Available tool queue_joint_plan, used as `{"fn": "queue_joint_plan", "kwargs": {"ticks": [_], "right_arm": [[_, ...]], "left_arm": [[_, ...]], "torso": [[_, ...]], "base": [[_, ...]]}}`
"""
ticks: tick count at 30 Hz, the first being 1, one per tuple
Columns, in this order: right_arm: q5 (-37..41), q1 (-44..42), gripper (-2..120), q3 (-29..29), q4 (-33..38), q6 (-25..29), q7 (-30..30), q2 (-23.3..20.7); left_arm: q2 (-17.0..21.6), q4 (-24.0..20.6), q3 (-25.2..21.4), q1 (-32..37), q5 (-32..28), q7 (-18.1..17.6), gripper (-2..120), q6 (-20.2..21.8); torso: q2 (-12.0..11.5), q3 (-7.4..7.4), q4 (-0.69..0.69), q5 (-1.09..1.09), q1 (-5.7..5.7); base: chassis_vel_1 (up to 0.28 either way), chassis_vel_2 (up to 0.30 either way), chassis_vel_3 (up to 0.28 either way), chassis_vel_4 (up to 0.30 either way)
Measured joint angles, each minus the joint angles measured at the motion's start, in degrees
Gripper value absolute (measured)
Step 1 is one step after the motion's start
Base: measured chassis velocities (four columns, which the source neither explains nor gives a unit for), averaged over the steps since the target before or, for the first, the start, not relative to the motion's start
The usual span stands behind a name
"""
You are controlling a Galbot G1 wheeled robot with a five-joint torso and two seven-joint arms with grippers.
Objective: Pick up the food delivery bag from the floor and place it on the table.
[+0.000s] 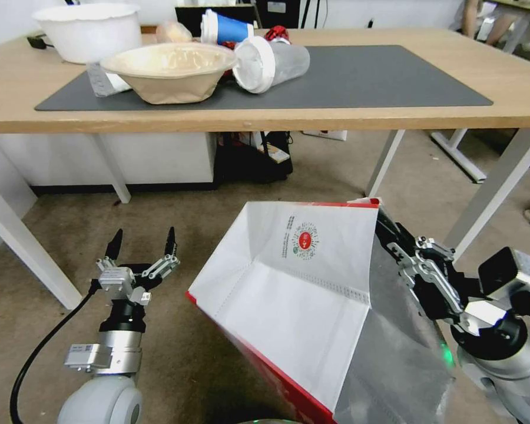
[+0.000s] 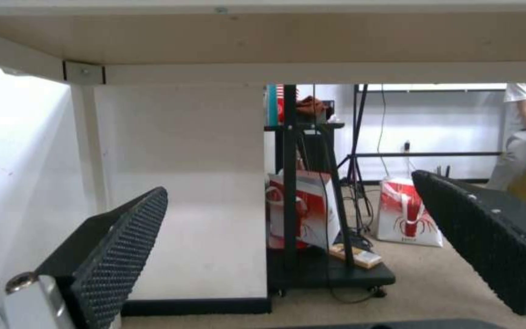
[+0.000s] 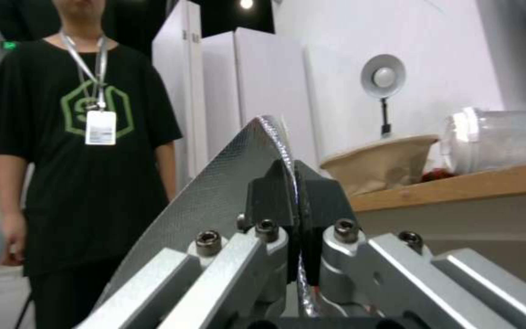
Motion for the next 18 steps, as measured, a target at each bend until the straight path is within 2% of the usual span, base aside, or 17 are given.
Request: {"fn": "queue_joint_plan", "kwargs": {"ticks": [13,18], "right_arm": [[3.3,1.1,0,2.1,-1.3,-2.0,-2.8,-0.5],[3.7,1.4,0,2.8,-1.8,-2.4,-3.6,-0.7]], "left_arm": [[-0.3,-0.2,0.0,0.0,0.4,0.1,100,0.6],[-0.6,0.3,-0.5,-0.2,0.6,2.0,100,-0.2]], "torso": [[0.0,0.00,0.00,0.00,0.00],[0.0,0.00,0.00,0.00,0.00]], "base": [[0.000,0.000,0.000,0.000],[0.000,0.000,0.000,0.000]]}}
